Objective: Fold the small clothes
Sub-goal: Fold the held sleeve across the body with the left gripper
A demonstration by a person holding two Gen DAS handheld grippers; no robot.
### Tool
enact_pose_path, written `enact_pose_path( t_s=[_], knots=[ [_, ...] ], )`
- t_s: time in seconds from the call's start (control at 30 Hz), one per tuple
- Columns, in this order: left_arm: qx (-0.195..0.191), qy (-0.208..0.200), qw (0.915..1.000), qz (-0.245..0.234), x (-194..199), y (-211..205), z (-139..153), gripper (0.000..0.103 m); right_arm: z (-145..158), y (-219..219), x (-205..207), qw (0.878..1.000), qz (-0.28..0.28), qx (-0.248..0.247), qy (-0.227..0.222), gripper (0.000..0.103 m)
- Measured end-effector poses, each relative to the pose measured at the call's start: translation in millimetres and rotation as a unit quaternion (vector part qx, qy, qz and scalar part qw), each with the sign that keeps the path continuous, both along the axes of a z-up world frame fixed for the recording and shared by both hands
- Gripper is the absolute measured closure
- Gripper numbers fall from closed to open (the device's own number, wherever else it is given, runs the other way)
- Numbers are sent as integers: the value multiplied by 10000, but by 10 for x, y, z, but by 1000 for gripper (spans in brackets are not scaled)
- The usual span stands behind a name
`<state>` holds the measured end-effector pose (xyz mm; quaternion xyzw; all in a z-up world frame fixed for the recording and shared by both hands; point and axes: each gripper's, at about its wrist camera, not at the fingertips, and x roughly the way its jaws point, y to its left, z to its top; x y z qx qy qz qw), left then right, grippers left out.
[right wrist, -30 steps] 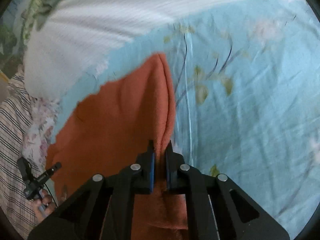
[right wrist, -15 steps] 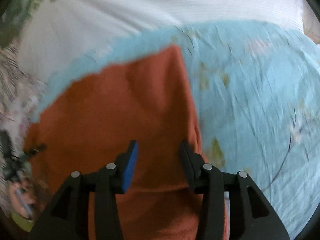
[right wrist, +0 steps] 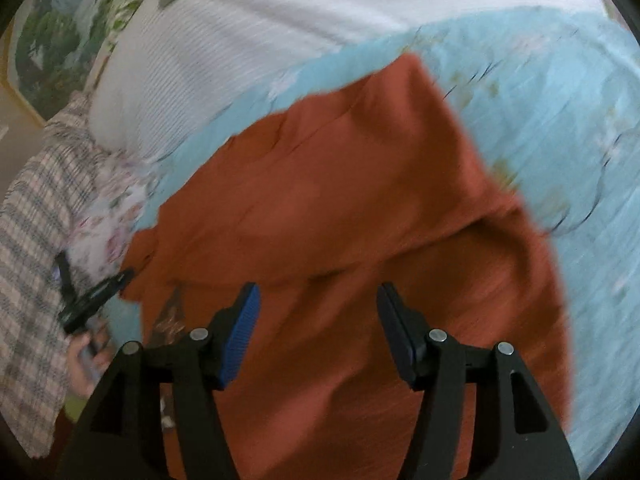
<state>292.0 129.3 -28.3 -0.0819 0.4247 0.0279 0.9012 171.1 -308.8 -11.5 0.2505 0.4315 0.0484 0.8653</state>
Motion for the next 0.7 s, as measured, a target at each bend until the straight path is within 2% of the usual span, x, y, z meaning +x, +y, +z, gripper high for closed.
enact_pose_path(
  t_s=[0.1, 0.17, 0.27, 0.33, 0.37, 0.4, 0.47, 0.57, 0.63, 0.7],
  knots=[
    [379, 100, 9992, -48, 221, -21, -34, 38, -54, 188, -28, 9997, 174, 164, 36, 41],
    [666, 282, 9973, -137, 414, -57, -140, 38, -72, 298, -23, 9994, 270, 224, 68, 41],
    [899, 511, 9946, -74, 594, -35, -319, 38, -50, 401, 27, 9991, 387, 158, 87, 41],
    [1030, 445, 9937, 53, 665, 12, -327, 56, -13, 408, 11, 9992, 387, 85, 45, 41],
    [964, 422, 9944, 72, 680, 44, -305, 82, 7, 398, -2, 9993, 368, 75, 8, 41],
    [772, 407, 9961, 136, 688, 118, -255, 98, 23, 378, -24, 9993, 351, 102, -41, 41],
    [359, 272, 9988, 196, 639, 215, -160, 98, 48, 340, -43, 9993, 321, 149, -118, 41],
    [-4, 17, 9999, 166, 499, 213, 15, 99, 46, 309, -65, 9992, 299, 194, -176, 41],
    [-355, -216, 9991, -5, 370, 110, 189, 99, 33, 265, -89, 9992, 250, 260, -175, 41],
    [-538, -408, 9974, -241, 264, -90, 346, 99, 34, 212, -115, 9992, 175, 300, -186, 41]
  ],
)
